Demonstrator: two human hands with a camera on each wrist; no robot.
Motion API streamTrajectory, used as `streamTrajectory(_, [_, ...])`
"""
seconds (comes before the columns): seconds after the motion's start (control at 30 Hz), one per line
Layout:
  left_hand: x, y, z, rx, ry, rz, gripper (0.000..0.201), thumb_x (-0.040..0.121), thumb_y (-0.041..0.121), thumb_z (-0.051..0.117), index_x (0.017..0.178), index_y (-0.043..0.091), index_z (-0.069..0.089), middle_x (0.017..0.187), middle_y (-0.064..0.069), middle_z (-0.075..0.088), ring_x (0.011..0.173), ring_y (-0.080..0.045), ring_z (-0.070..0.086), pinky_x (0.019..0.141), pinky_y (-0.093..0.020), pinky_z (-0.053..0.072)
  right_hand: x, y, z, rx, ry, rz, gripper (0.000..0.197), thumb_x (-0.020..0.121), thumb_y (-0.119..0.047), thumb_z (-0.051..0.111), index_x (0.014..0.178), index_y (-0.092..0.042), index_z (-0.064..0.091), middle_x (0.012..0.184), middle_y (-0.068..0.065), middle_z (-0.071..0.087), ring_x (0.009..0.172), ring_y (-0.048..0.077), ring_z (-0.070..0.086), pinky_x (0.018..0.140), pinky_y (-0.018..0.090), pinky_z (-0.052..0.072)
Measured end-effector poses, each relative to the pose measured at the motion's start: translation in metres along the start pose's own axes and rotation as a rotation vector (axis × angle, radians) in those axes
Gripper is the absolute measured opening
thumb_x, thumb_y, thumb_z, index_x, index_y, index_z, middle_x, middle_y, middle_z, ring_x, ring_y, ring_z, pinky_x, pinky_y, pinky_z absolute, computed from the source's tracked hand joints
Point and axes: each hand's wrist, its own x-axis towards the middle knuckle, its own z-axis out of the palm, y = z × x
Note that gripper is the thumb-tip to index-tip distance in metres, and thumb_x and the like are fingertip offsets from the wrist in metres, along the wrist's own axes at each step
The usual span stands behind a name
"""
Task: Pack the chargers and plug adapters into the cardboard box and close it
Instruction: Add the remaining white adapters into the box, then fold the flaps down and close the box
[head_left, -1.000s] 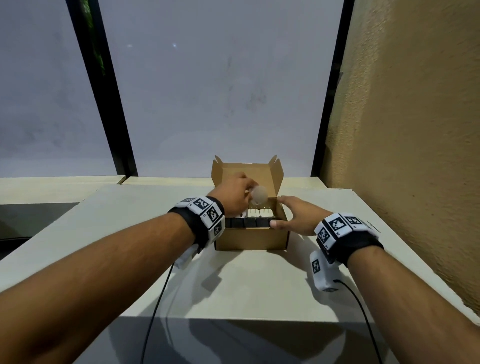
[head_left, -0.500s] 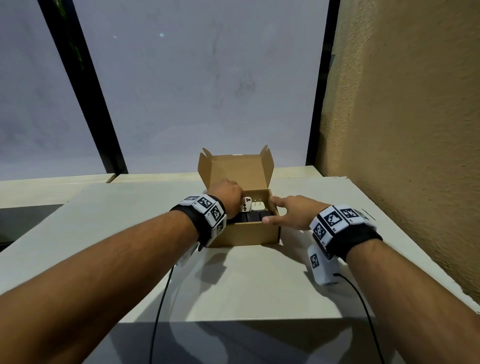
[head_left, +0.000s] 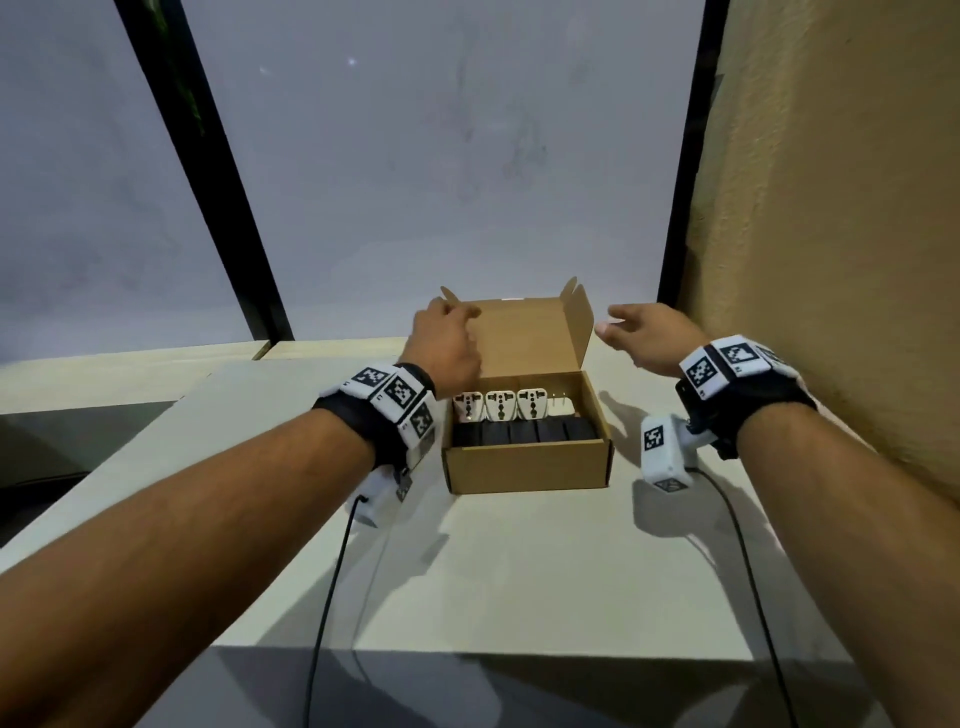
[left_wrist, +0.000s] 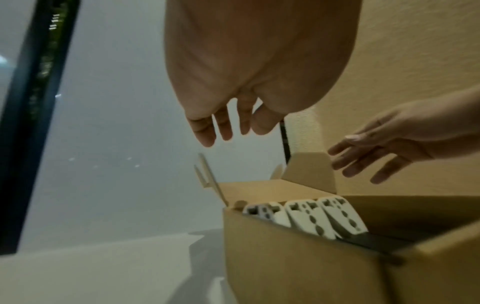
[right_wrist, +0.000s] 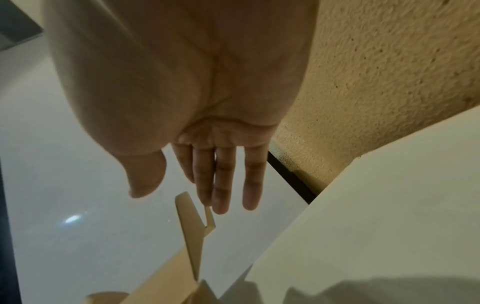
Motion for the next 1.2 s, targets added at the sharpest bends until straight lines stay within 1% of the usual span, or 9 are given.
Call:
streamTrajectory(0.13, [0.006, -0.026, -0.012, -0.182, -0.092, -0.241, 0.06, 0.099, 0.028, 0.041, 0.15, 0.006, 0.019, 0.155, -0.015, 0.029, 0.142, -0.029, 0.029, 0.116, -0.038, 0.026, 0.011, -0.007, 0.009, 0.176, -0.076, 0.048, 0.073, 0.092, -0.035, 0.059, 0.15, -0.011, 0.024, 0.144, 0.005, 0.049, 0.13, 0.024, 0.049, 0.109, 0.045, 0.039])
streamTrajectory(0.23, [0.005, -0.03, -0.016, -0.505, -0.135, -0.323, 0.073, 0.096, 0.039, 0.046, 0.152, 0.008, 0.012, 0.148, -0.012, 0.04, 0.128, -0.027, 0.047, 0.109, -0.044, 0.038, 0.008, -0.012, 0.015, 0.279, -0.09, 0.048, 0.073, 0.092, -0.016, 0.06, 0.152, -0.01, 0.019, 0.14, 0.003, 0.053, 0.128, 0.023, 0.051, 0.111, 0.043, 0.036])
streamTrajectory(0.37, [-0.01, -0.022, -0.015, -0.706, -0.09, -0.318, 0.064, 0.099, 0.012, 0.043, 0.152, 0.006, 0.008, 0.128, -0.01, 0.054, 0.11, -0.023, 0.055, 0.09, -0.037, 0.047, -0.008, -0.015, 0.02, 0.367, -0.023, 0.003, 0.066, 0.091, -0.003, 0.054, 0.15, -0.011, 0.026, 0.133, 0.001, 0.057, 0.119, 0.023, 0.057, 0.106, 0.041, 0.042])
streamTrajectory(0.53, [-0.036, -0.026, -0.016, -0.721, -0.106, -0.279, 0.059, 0.099, 0.0, 0.037, 0.151, 0.01, 0.013, 0.11, -0.007, 0.059, 0.089, -0.014, 0.06, 0.064, -0.019, 0.05, -0.028, -0.005, 0.028, 0.406, 0.012, -0.027, 0.059, 0.091, 0.007, 0.049, 0.145, -0.013, 0.036, 0.107, 0.002, 0.059, 0.107, 0.025, 0.063, 0.095, 0.043, 0.049])
streamTrajectory(0.7, [-0.052, -0.037, -0.013, -0.585, -0.183, -0.249, 0.053, 0.101, 0.007, 0.037, 0.151, 0.01, 0.02, 0.129, -0.011, 0.06, 0.109, -0.022, 0.058, 0.089, -0.029, 0.047, -0.047, -0.002, 0.026, 0.196, -0.055, -0.103, 0.056, 0.089, 0.013, 0.042, 0.138, -0.015, 0.045, 0.108, 0.002, 0.061, 0.096, 0.016, 0.062, 0.084, 0.026, 0.046])
streamTrajectory(0.9, [-0.066, -0.051, -0.008, -0.271, -0.284, -0.126, 0.045, 0.1, 0.01, 0.035, 0.144, 0.011, 0.038, 0.137, -0.006, 0.056, 0.13, -0.023, 0.048, 0.11, -0.034, 0.036, -0.062, 0.004, 0.022, -0.093, -0.124, -0.141, 0.053, 0.085, 0.014, 0.036, 0.13, -0.011, 0.049, 0.123, 0.007, 0.061, 0.114, 0.02, 0.058, 0.093, 0.028, 0.046])
streamTrajectory(1.0, [-0.069, -0.053, -0.015, -0.206, -0.249, -0.068, 0.042, 0.101, 0.01, 0.035, 0.142, 0.014, 0.042, 0.135, -0.001, 0.058, 0.126, -0.02, 0.051, 0.108, -0.031, 0.038, -0.064, 0.006, 0.01, -0.229, -0.122, -0.142, 0.058, 0.084, 0.017, 0.032, 0.128, -0.013, 0.054, 0.128, 0.005, 0.059, 0.119, 0.02, 0.055, 0.1, 0.029, 0.044])
streamTrajectory(1.1, [-0.068, -0.05, -0.028, -0.331, -0.075, -0.044, 0.05, 0.099, 0.003, 0.034, 0.144, 0.024, 0.036, 0.132, 0.01, 0.052, 0.114, -0.013, 0.053, 0.098, -0.027, 0.041, -0.06, 0.003, -0.004, -0.035, 0.018, -0.159, 0.055, 0.088, 0.014, 0.033, 0.132, -0.015, 0.047, 0.126, 0.0, 0.056, 0.112, 0.019, 0.059, 0.092, 0.029, 0.046])
streamTrajectory(1.2, [-0.07, -0.047, -0.035, -0.464, -0.045, 0.029, 0.062, 0.091, -0.012, 0.029, 0.133, 0.031, 0.046, 0.125, 0.014, 0.053, 0.108, -0.009, 0.057, 0.088, -0.026, 0.047, -0.056, -0.005, -0.015, 0.117, 0.078, -0.234, 0.052, 0.09, 0.012, 0.036, 0.13, -0.018, 0.05, 0.117, -0.008, 0.057, 0.104, 0.014, 0.062, 0.089, 0.031, 0.047])
